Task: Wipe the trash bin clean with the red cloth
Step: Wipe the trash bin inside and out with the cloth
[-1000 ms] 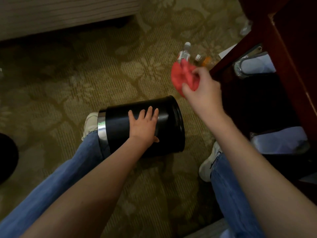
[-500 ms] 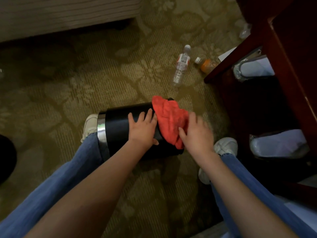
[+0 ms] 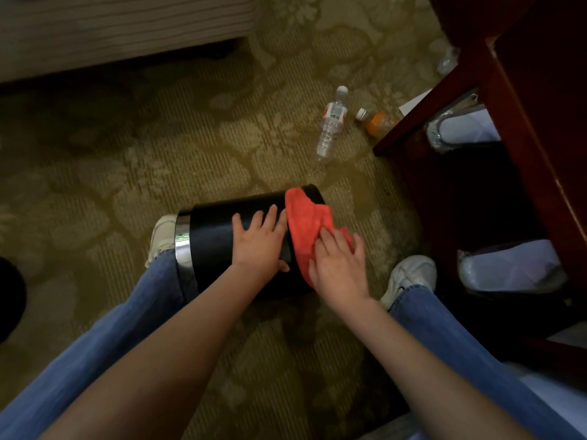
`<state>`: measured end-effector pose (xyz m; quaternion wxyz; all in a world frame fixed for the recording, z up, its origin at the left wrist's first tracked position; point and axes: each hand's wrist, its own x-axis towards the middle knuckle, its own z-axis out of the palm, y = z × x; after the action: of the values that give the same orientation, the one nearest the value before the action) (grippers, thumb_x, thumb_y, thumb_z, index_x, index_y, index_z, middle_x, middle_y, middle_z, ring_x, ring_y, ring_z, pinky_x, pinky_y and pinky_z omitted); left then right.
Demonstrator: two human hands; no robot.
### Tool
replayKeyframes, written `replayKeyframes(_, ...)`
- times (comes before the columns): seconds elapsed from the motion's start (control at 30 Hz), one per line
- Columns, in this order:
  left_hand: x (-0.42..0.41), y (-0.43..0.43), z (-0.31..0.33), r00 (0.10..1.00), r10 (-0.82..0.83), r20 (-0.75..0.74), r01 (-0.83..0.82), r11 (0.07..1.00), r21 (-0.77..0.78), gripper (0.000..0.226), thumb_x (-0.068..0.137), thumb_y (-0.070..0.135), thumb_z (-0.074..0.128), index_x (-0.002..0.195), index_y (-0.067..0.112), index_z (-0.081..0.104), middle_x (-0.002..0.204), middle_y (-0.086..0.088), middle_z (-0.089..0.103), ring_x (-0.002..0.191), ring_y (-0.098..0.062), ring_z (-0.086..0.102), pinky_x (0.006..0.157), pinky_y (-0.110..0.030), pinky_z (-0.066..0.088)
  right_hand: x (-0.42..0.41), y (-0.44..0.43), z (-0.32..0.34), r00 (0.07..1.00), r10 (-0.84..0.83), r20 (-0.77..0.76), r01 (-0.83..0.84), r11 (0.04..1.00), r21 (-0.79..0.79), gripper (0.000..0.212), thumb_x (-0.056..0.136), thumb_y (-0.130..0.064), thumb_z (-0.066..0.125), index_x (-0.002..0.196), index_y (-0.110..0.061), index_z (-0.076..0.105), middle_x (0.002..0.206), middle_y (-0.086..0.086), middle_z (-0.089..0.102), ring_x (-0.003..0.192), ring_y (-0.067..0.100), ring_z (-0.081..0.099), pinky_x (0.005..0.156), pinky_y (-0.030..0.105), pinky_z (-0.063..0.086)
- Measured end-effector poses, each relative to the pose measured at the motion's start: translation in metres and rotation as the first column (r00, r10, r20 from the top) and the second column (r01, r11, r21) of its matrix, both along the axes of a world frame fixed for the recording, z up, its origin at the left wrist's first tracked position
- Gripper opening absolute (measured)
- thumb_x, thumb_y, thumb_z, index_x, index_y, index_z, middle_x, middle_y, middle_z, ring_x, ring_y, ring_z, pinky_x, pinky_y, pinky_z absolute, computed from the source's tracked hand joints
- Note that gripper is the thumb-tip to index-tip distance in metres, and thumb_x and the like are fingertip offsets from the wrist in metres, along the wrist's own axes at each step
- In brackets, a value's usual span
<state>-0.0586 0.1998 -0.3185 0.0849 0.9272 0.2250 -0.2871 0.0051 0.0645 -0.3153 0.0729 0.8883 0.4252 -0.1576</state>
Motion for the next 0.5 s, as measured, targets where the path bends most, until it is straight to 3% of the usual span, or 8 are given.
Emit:
replayKeyframes(0.07,-0.001,-0.001,0.0,1.0,0.004,0.004,-0.004,1.0,-0.008,0.105,0.079,0.053,0.064,0.151,0.021,-0.005,0.16,-0.004,0.001,0.145,-0.026,0.008,0.112,-0.058,0.007,-0.005,-0.001,-0.001,1.0,-0.016,-0.004,0.016,1.0,0.008,0.052,0.087,-0.037,0.055,0.127,-0.004,0.056,0.13,0.011,0.057,0.129,0.027,0.046,0.104,0.059,0.029)
replayKeyframes(0.13,-0.001,-0.001,0.0,1.0,0.002,0.008,-0.001,1.0,-0.009,0.103,0.079,0.053,0.063,0.151,0.021,-0.004,0.16,-0.005,0.0,0.146,-0.026,0.008,0.112,-0.058,0.007,-0.002,0.007,-0.001,0.999,-0.031,-0.041,0.032,0.999,0.004,0.061,0.097,-0.042,0.032,0.146,-0.006,0.028,0.149,0.009,0.037,0.143,0.026,0.021,0.11,0.061,0.009)
replayKeyframes(0.23,-0.001,-0.003,0.0,1.0,0.001,-0.007,-0.002,1.0,-0.012,0.102,0.08,0.051,0.064,0.151,0.02,-0.003,0.16,-0.005,-0.001,0.146,-0.027,0.006,0.113,-0.058,0.007,0.01,0.026,-0.008,0.995,-0.043,-0.093,0.038,0.998,-0.058,0.062,0.1,-0.045,0.015,0.15,-0.011,0.004,0.159,0.003,0.009,0.146,0.022,-0.003,0.11,0.06,-0.007)
replayKeyframes(0.5,0.001,-0.002,-0.001,1.0,0.024,-0.014,-0.025,0.999,-0.022,0.105,0.078,0.05,0.067,0.151,0.021,-0.003,0.16,-0.003,0.0,0.145,-0.025,0.008,0.112,-0.057,0.012,0.04,0.046,-0.02,0.983,-0.119,-0.143,0.112,0.992,-0.057,0.053,0.102,-0.04,0.021,0.15,-0.02,0.015,0.158,-0.006,0.013,0.145,0.02,0.004,0.112,0.059,0.0)
